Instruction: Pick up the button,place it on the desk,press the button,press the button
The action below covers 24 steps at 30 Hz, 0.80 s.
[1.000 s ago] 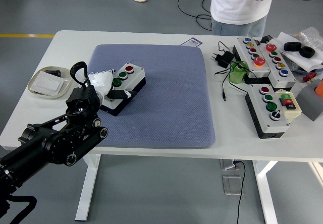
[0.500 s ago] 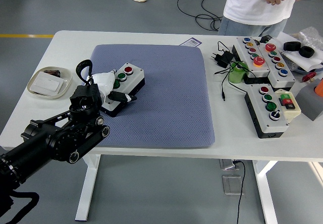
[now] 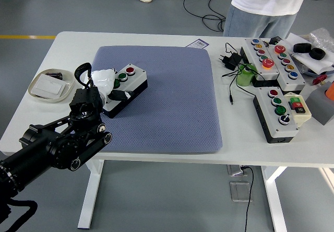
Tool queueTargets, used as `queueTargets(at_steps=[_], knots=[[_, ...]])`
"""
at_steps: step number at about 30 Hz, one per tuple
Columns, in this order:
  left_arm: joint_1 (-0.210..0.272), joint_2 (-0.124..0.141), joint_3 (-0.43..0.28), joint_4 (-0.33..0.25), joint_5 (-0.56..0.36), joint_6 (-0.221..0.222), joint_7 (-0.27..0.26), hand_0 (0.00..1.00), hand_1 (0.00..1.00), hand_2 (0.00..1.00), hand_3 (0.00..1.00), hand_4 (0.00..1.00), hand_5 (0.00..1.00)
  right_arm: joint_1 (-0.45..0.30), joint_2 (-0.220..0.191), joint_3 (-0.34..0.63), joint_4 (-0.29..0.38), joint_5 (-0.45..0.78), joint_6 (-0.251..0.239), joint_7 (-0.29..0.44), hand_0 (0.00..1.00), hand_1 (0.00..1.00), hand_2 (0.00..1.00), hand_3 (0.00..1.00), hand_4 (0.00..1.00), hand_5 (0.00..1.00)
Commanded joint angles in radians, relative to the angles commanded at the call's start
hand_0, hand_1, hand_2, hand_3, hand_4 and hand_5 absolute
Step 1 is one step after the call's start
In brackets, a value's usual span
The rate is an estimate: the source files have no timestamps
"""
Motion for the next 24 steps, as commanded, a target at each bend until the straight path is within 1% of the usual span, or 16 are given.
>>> queueTargets(at_steps=[4,5,6,7,11,12,13,14,17,18,20,21,23,24], knots=[[0.002,0.0,-0.002,0.001,-0.001,-0.001,-0.014,0.171,0.228,0.236,0.408,0.524,0.002,0.0,0.0,0.002,0.0,-0.003,0.0,0.0,0.643,0.507,0.547,0.589,0.231,0.358],[0.003,-0.001,0.002,0.003,0.0,-0.008,-0.02,0.171,0.228,0.236,0.408,0.524,0.002,0.0,0.0,0.002,0.0,-0.001,0.0,0.0,0.643,0.507,0.547,0.589,0.231,0.358],[0.003,-0.001,0.004,0.005,-0.001,-0.011,-0.023,0.099,0.153,0.166,0.35,0.43,0.002,0.0,0.0,0.002,0.0,-0.001,0.0,0.0,0.644,0.509,0.547,0.588,0.235,0.356],[0.005,-0.001,0.007,0.008,-0.003,-0.015,-0.028,0.099,0.153,0.166,0.35,0.43,0.002,0.0,0.0,0.003,0.0,-0.001,0.0,0.0,0.644,0.509,0.547,0.588,0.235,0.356],[0.01,0.003,0.018,0.011,-0.013,-0.004,-0.062,0.099,0.153,0.166,0.35,0.43,0.002,0.001,0.0,0.005,0.0,-0.002,0.0,0.0,0.644,0.509,0.547,0.588,0.235,0.356],[0.011,0.005,0.019,0.01,-0.02,0.004,-0.083,0.091,0.124,0.141,0.296,0.392,0.002,0.001,0.0,0.005,0.0,-0.003,0.0,0.0,0.643,0.507,0.547,0.588,0.235,0.356],[0.011,0.007,0.02,0.008,-0.028,0.013,-0.104,0.091,0.124,0.141,0.296,0.392,0.002,0.0,0.0,0.005,0.0,-0.003,0.0,0.0,0.643,0.507,0.547,0.588,0.235,0.356],[0.012,0.01,0.021,0.006,-0.04,0.024,-0.136,0.091,0.124,0.141,0.296,0.392,0.002,0.0,0.0,0.005,0.0,-0.004,-0.001,0.0,0.643,0.507,0.547,0.588,0.235,0.356],[0.012,0.018,0.024,-0.002,-0.089,0.087,-0.23,0.091,0.124,0.141,0.296,0.392,0.002,0.001,0.0,0.005,0.0,-0.002,0.0,0.0,0.643,0.507,0.547,0.588,0.235,0.356],[0.013,0.019,0.024,-0.003,-0.095,0.095,-0.248,0.103,0.11,0.117,0.256,0.359,0.002,0.001,0.0,0.005,0.0,-0.001,0.0,0.001,0.643,0.509,0.547,0.588,0.235,0.356],[0.013,0.026,0.024,-0.01,-0.124,0.124,-0.307,0.103,0.11,0.117,0.256,0.359,0.002,0.001,0.0,0.006,0.0,-0.003,0.0,0.001,0.643,0.509,0.547,0.588,0.235,0.356],[0.012,0.031,0.024,-0.014,-0.145,0.135,-0.346,0.103,0.11,0.117,0.256,0.359,0.002,0.002,0.0,0.008,0.0,-0.005,0.0,0.0,0.643,0.509,0.547,0.588,0.235,0.356],[0.01,0.041,0.028,-0.019,-0.176,0.14,-0.427,0.103,0.11,0.117,0.256,0.359,0.002,0.003,0.001,0.01,0.0,-0.009,-0.001,-0.001,0.643,0.509,0.547,0.588,0.235,0.356],[0.007,0.048,0.033,-0.023,-0.195,0.14,-0.466,0.109,0.108,0.114,0.237,0.329,0.002,0.004,0.001,0.008,0.0,-0.007,-0.001,0.0,0.643,0.508,0.547,0.588,0.235,0.356]])
